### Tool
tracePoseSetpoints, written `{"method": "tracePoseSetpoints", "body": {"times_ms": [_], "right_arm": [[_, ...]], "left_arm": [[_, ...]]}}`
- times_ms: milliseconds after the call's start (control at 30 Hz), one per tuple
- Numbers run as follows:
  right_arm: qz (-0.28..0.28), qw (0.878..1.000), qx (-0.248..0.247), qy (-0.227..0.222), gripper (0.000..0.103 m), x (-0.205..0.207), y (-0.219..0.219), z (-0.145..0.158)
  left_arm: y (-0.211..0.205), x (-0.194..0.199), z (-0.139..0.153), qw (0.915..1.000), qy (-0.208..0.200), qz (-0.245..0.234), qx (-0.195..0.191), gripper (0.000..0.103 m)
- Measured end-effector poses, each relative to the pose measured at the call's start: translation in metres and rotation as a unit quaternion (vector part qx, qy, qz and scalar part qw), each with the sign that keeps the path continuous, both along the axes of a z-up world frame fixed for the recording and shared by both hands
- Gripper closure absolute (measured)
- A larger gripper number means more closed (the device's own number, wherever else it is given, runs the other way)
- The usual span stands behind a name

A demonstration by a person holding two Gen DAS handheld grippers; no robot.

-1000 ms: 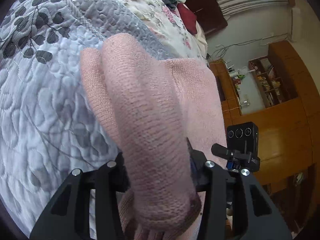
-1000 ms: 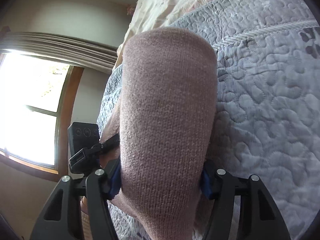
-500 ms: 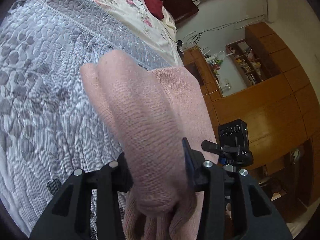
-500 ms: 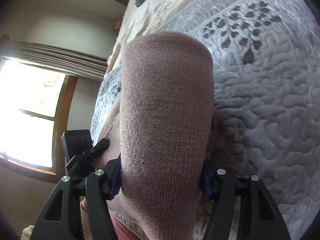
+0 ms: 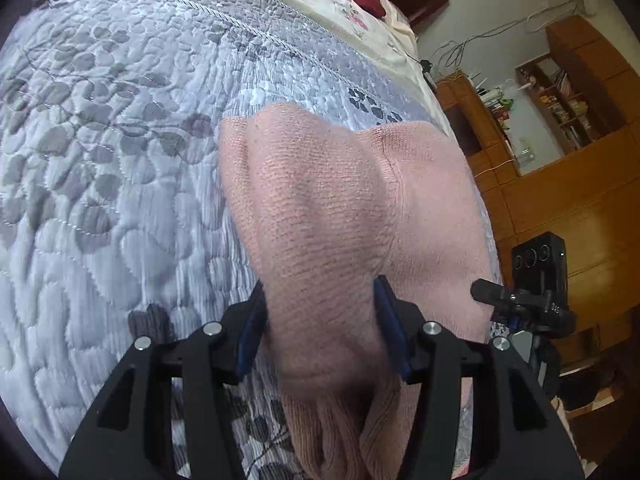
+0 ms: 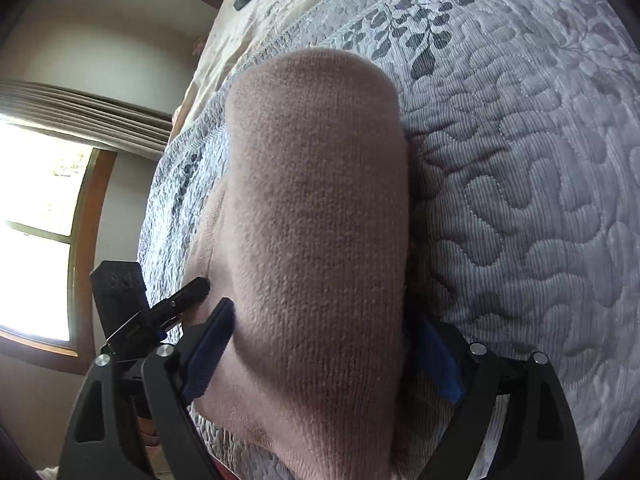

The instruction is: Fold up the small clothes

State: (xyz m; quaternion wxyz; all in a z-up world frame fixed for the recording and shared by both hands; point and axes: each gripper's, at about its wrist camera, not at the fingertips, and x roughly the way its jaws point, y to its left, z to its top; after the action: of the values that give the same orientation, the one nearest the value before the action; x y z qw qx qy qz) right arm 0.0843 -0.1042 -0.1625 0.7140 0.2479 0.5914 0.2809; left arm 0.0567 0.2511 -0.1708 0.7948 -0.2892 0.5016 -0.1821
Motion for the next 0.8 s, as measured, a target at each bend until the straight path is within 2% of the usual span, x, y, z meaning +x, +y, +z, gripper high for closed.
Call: {"method": "tracePoseSetpoints", "body": {"times_ms": [133, 233, 267, 367, 500, 567, 600, 633, 667, 700, 800], "right_arm": [[0.012, 1.0, 0.003, 0.0, 0.015, -0.031, -0.02, 0.004], [0.02, 1.0, 0.02, 0.006, 0.015, -0.055, -0.028, 0.0], [0.023, 1.0, 0.02, 0.007, 0.015, -0.064, -0.031, -0.004], [0.023, 1.0, 0.013, 0.017, 0.015, -0.08, -0.033, -0.019], [0.019, 1.0, 0.007, 0.014, 0.017, -0.088, -0.031, -0.025], [0.02, 1.0, 0.005, 0.016, 0.028, -0.088, -0.024, -0.023], [0.023, 0.999, 0.009, 0.021, 0.047, -0.088, -0.014, -0.023], [0.026, 0.999, 0.011, 0.028, 0.057, -0.089, -0.012, -0.024], [0.026, 0.999, 0.0, 0.028, 0.059, -0.089, -0.007, -0.022], [0.029, 0.999, -0.005, 0.026, 0.067, -0.09, -0.008, -0.021], [0.028, 0.999, 0.03, 0.031, 0.078, -0.091, -0.009, -0.007]], "left_arm": [[-0.001, -0.039, 0.031, 0.9983, -0.034, -0.005, 0.048, 0.046], [-0.012, -0.07, 0.049, 0.9971, -0.058, -0.023, 0.044, 0.035], [-0.018, -0.08, 0.05, 0.9965, -0.062, -0.032, 0.047, 0.035], [-0.035, -0.094, 0.039, 0.9961, -0.05, -0.049, 0.052, 0.033], [-0.047, -0.091, 0.011, 0.9951, -0.009, -0.054, 0.083, 0.032], [-0.049, -0.085, -0.001, 0.9941, 0.011, -0.052, 0.095, 0.032], [-0.048, -0.083, -0.005, 0.9947, 0.017, -0.05, 0.089, 0.031], [-0.047, -0.08, -0.009, 0.9953, 0.026, -0.047, 0.081, 0.034], [-0.045, -0.078, -0.011, 0.9956, 0.031, -0.042, 0.077, 0.038], [-0.045, -0.076, -0.011, 0.9963, 0.034, -0.044, 0.065, 0.051], [-0.04, -0.073, -0.01, 0.9973, 0.05, -0.041, 0.035, 0.069]]}}
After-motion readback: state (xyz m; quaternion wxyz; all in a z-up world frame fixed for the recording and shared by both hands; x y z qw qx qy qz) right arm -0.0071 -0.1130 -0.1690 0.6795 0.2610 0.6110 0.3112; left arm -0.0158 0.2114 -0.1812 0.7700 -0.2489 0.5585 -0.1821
